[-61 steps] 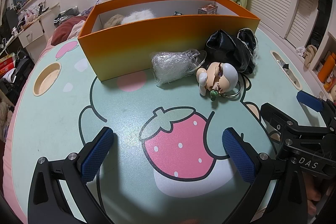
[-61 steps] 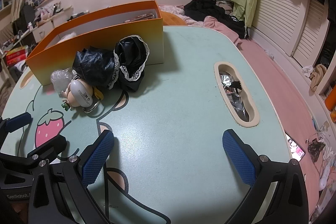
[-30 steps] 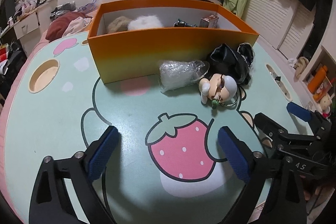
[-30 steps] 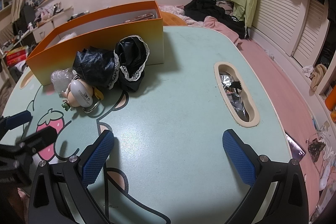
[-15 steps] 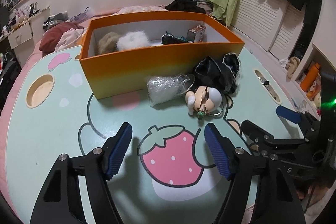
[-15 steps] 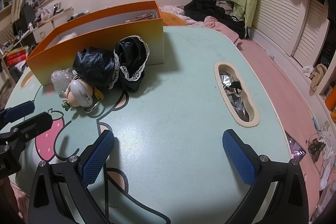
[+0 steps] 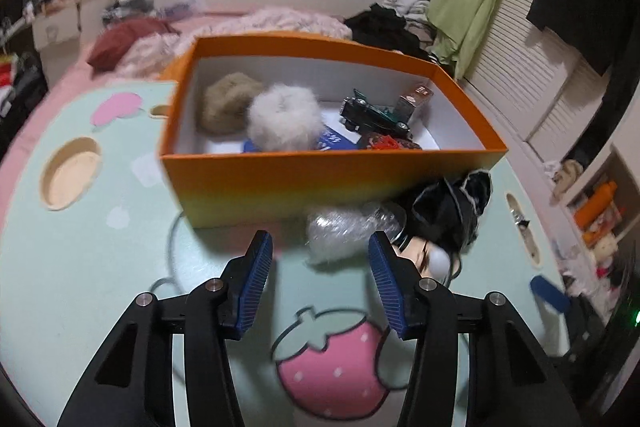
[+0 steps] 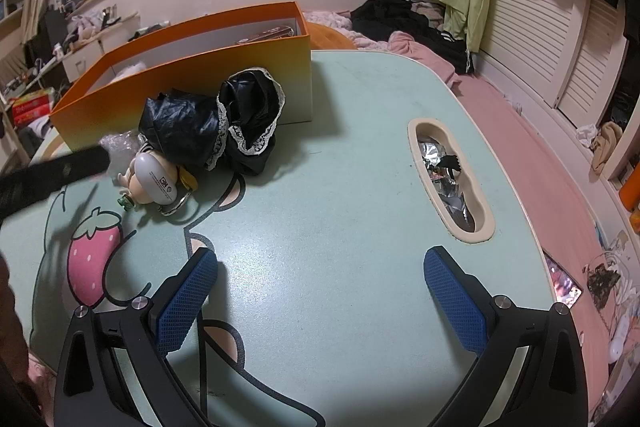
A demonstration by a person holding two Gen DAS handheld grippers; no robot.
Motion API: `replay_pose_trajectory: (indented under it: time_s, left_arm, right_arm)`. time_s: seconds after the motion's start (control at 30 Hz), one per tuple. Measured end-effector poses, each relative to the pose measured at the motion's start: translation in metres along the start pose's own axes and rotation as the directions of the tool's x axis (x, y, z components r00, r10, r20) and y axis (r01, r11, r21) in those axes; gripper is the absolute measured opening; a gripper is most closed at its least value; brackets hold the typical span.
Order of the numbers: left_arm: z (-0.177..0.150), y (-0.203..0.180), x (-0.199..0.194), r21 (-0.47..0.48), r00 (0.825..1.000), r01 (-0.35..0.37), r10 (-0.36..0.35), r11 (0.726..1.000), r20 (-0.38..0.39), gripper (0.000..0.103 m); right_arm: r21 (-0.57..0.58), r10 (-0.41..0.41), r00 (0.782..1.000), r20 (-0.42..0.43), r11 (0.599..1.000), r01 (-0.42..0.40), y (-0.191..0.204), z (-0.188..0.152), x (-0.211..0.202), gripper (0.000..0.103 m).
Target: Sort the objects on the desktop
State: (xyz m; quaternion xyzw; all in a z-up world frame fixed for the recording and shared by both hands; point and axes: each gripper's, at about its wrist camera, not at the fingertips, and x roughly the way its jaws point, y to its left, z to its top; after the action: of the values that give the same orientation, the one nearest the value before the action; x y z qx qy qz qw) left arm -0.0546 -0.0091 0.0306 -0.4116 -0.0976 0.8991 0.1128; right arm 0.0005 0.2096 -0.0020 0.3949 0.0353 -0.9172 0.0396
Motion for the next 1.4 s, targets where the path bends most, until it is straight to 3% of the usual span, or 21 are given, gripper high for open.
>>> replay_pose_trajectory:
  time_s: [0.13, 0.2, 0.23, 0.6, 0.73, 0.87, 0.97, 1.07, 1.3, 1.4]
  left_arm:
    - [0.006, 0.003, 0.015, -0.033, 1.000, -0.004, 0.003, 0.999, -0.014, 0.051]
    - [0.005, 0.002, 0.017, -0.027, 1.000, -0.007, 0.006, 1.000, -0.022, 0.038]
    - [0.004, 0.001, 0.016, -0.014, 1.000, -0.008, 0.007, 1.000, -0.016, 0.038]
    - [-0.007, 0.013, -0.045, 0.049, 0.991, 0.033, -0.039, 0.998, 0.131, 0.036]
    - [-0.023, 0.017, -0.053, 0.093, 0.994, 0.020, -0.030, 0.995, 0.102, 0.036]
    - [-0.034, 0.015, -0.038, 0.111, 0.999, 0.026, -0.031, 0.993, 0.038, 0.037]
    - [-0.040, 0.011, -0.021, 0.105, 1.000, 0.005, -0.005, 0.994, 0.001, 0.041]
    - [-0.045, 0.005, -0.022, 0.131, 0.998, -0.042, 0.036, 0.991, 0.043, 0.068]
    - [-0.043, 0.001, -0.026, 0.157, 0.994, -0.080, 0.068, 0.984, 0.083, 0.070]
    - [-0.043, -0.003, -0.021, 0.173, 0.995, -0.081, 0.070, 0.982, 0.064, 0.069]
  right_arm:
    - [0.000, 0.001, 1.000, 0.001, 1.000, -0.001, 0.000, 0.000, 0.000, 0.103]
    - [0.000, 0.000, 1.000, 0.000, 1.000, 0.000, 0.000, 0.000, 0.000, 0.103]
    - [0.000, 0.001, 1.000, 0.000, 1.000, -0.001, 0.000, 0.000, 0.000, 0.103]
    - [0.000, 0.000, 1.000, 0.001, 1.000, 0.000, -0.001, -0.001, 0.000, 0.103]
    - [0.000, 0.001, 1.000, 0.001, 1.000, -0.001, -0.001, -0.001, 0.000, 0.103]
    - [0.000, 0.001, 1.000, 0.000, 1.000, -0.001, 0.000, 0.001, 0.000, 0.103]
    - [0.000, 0.001, 1.000, 0.000, 1.000, -0.001, 0.000, 0.000, 0.000, 0.103]
    - [0.000, 0.002, 1.000, 0.001, 1.000, -0.002, 0.000, 0.001, 0.000, 0.103]
    - [0.000, 0.002, 1.000, 0.002, 1.000, -0.002, 0.000, 0.001, 0.000, 0.103]
    - [0.000, 0.002, 1.000, 0.002, 1.000, -0.002, 0.000, 0.001, 0.000, 0.103]
